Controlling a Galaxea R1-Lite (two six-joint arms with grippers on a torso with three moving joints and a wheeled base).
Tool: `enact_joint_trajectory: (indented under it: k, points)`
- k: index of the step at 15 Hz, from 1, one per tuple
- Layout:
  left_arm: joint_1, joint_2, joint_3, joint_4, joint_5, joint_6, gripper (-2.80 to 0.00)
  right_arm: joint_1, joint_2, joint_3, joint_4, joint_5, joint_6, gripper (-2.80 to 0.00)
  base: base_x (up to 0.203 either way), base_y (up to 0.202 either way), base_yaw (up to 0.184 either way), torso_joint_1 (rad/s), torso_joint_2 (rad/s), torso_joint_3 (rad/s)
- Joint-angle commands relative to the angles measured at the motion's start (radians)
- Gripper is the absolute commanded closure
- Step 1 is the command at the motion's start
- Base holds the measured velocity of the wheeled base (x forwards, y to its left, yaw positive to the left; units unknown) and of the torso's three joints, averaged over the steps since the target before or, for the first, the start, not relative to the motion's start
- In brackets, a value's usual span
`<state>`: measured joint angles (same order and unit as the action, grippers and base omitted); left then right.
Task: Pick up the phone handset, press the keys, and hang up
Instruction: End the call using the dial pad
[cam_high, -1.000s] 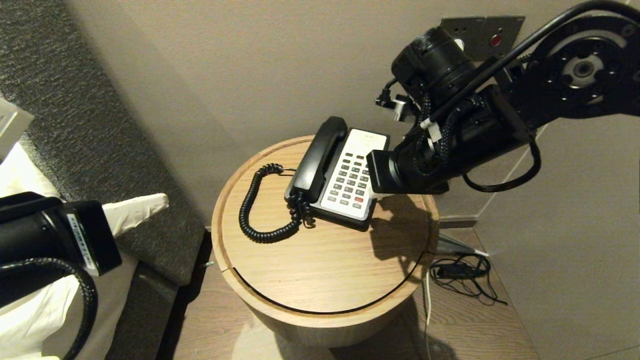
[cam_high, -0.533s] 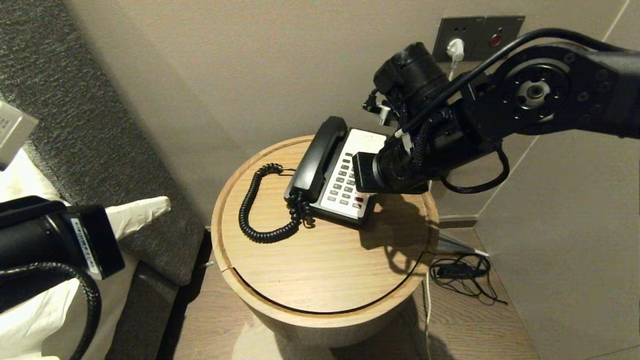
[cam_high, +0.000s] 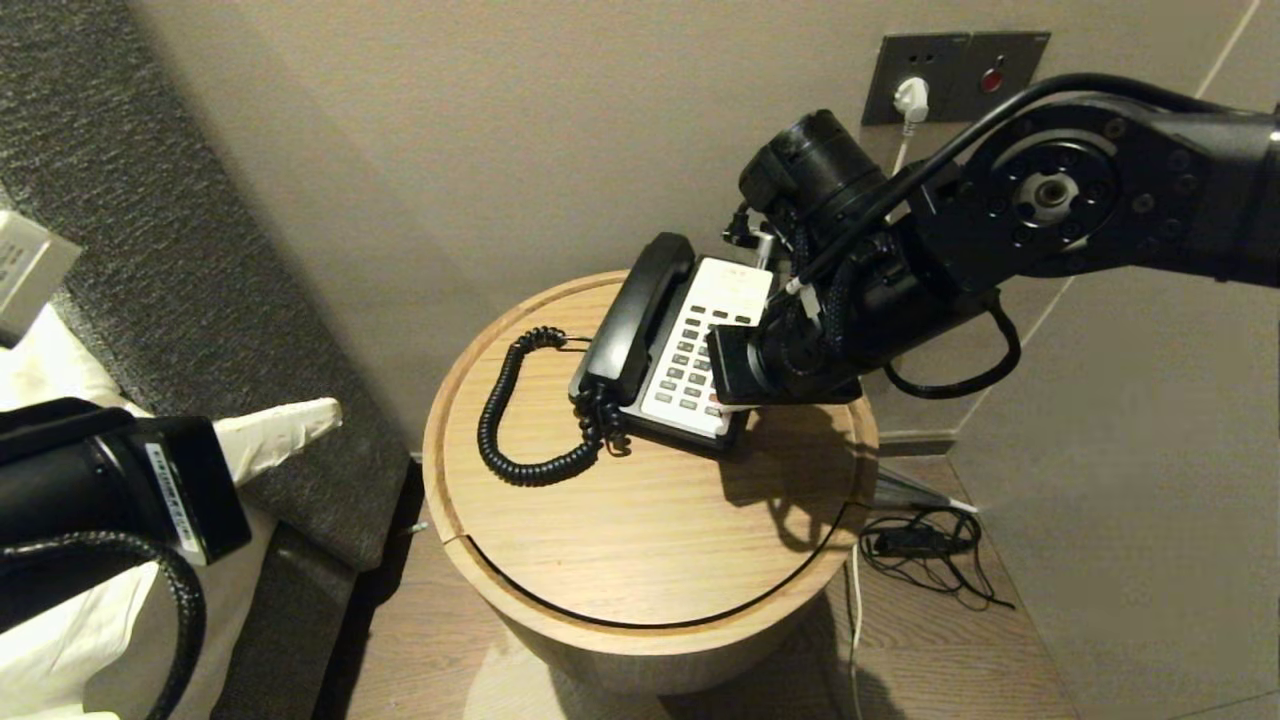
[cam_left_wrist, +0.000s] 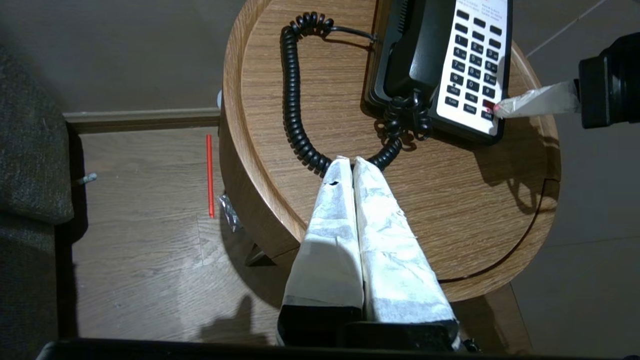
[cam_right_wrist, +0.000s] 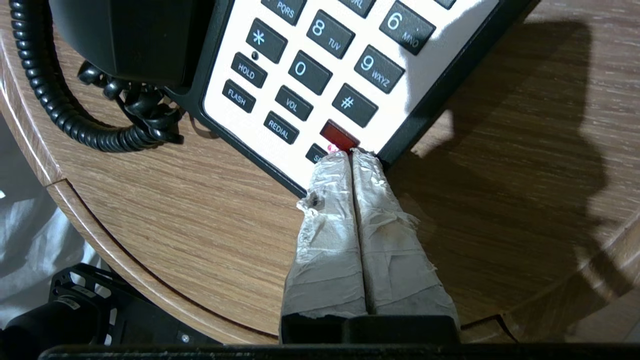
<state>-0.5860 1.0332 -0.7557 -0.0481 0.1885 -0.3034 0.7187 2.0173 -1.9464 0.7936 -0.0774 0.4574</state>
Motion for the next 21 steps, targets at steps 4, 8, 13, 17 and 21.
enact_joint_trajectory:
  k: [4,8,13,17,21]
  points:
    - [0.0,0.001,0.007,-0.001,0.002,-0.003,0.0,0.002,-0.003,0.0,-0.005,0.011,0.003,0.0,0.0,0.0,0.0,0.0,0.0,0.0]
    - [0.0,0.001,0.015,-0.001,0.002,-0.005,0.0,0.021,-0.022,0.0,-0.009,0.023,0.007,0.0,0.0,0.0,0.0,0.0,0.0,0.0]
    - [0.0,-0.001,0.019,-0.001,0.002,-0.005,0.0,0.033,-0.014,0.0,-0.002,0.022,0.007,0.0,0.0,0.0,0.0,0.0,0.0,0.0]
    - [0.0,-0.003,0.019,-0.001,0.002,-0.005,0.0,0.033,-0.002,0.0,-0.008,0.015,0.003,0.0,0.0,0.0,0.0,0.0,0.0,0.0]
    - [0.0,-0.007,0.024,-0.001,0.002,-0.004,0.0,0.031,0.006,0.0,-0.008,0.008,-0.032,0.0,0.0,0.0,0.0,0.0,0.0,0.0]
